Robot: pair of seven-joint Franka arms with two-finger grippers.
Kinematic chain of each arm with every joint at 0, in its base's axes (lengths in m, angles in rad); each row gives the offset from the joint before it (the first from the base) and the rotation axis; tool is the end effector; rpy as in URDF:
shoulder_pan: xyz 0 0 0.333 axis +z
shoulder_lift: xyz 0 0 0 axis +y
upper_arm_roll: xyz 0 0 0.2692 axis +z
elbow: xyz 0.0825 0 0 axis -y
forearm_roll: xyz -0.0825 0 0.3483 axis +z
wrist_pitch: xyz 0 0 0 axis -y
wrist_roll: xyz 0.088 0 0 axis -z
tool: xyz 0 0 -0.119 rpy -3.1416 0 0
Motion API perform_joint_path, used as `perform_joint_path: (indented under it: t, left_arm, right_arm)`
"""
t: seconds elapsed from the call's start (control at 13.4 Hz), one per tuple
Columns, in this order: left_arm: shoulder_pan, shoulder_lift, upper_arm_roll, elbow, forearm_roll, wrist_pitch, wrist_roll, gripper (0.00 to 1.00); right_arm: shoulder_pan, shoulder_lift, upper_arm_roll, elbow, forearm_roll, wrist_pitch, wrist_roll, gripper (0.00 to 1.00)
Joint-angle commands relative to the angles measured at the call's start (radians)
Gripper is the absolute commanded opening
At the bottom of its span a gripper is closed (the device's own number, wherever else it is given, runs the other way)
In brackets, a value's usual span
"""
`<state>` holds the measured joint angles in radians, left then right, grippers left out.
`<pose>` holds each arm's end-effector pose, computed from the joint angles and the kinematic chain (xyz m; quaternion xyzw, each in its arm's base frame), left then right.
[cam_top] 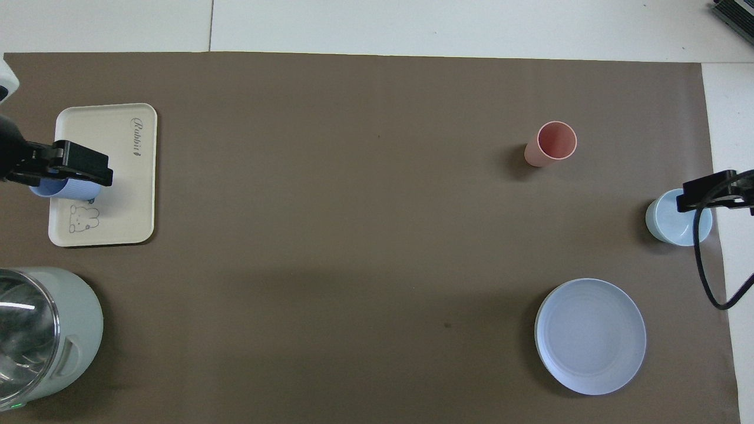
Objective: Place cup on tray
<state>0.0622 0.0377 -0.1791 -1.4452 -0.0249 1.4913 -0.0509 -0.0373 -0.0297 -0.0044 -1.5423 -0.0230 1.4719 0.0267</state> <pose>0.5174 -0.0621 0.5938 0.9993 -0.0340 0.0032 0.0161 0.4999 -0.0238 0.5847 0.9991 -0.0351 -0.0204 0.0112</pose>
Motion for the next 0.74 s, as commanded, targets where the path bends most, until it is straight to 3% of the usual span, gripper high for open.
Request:
perform_joint_path:
  t: [0.0, 0.67]
  left_arm:
    - [0.008, -0.025, 0.012, -0.023, -0.006, -0.002, -0.004, 1.0]
    - [-0.01, -0.01, 0.018, -0.017, 0.034, -0.009, -0.009, 1.0]
  right_arm:
    - [-0.012, 0.002, 0.0, 0.011, 0.012, -0.021, -0.028, 1.0]
    - [-0.01, -0.004, 0.0, 0.002, 0.011, -0.015, -0.019, 1.0]
